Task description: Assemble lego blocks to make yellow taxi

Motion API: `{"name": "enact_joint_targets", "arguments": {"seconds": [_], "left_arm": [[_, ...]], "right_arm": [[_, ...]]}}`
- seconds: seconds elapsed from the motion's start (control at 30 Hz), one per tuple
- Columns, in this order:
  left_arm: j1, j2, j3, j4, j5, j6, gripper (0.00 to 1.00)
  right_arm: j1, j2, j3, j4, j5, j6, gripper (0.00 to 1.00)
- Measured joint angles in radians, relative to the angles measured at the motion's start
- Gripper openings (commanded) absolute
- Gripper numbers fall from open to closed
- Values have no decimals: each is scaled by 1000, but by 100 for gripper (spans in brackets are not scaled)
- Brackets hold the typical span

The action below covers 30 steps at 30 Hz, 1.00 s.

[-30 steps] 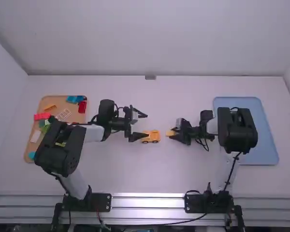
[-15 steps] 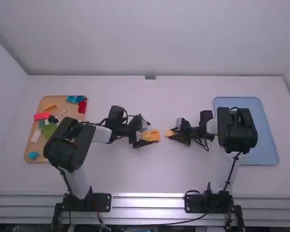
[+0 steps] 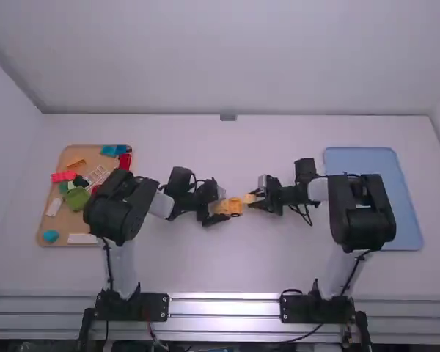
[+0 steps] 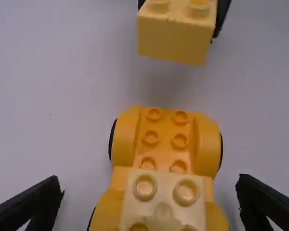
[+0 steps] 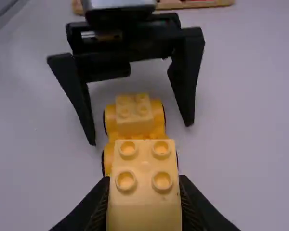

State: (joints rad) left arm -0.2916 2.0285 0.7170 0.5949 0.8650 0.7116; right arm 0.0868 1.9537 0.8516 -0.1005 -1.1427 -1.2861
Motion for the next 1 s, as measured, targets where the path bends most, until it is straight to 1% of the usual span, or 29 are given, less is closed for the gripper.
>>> {"name": "enact_joint_targets", "arguments": {"seconds": [0.1,0.2,0.23,0.27,0.4,0.47,0.6,0.77,1.0], "left_arm": [[0,13,0,6,-2,19,83],[0,40,1,34,11,31,67],[0,40,1,34,13,33,65],[0,40,1,32,22,37,56],[0,46,1,39,34,42,49],[0,46,1,38,37,45,49],[0,46,1,3,77,69,45],[0,46,1,-58,137,140,48],[0,47,0,-60,145,154,51]], "right_arm": [[26,0,0,5,3,0,26],[60,0,0,16,26,2,26],[64,0,0,17,31,3,26],[76,0,0,21,49,9,26],[106,0,0,22,104,35,26],[115,0,0,23,122,41,26],[130,0,0,21,158,49,26],[136,0,0,19,171,50,26],[136,0,2,2,177,51,26]]}}
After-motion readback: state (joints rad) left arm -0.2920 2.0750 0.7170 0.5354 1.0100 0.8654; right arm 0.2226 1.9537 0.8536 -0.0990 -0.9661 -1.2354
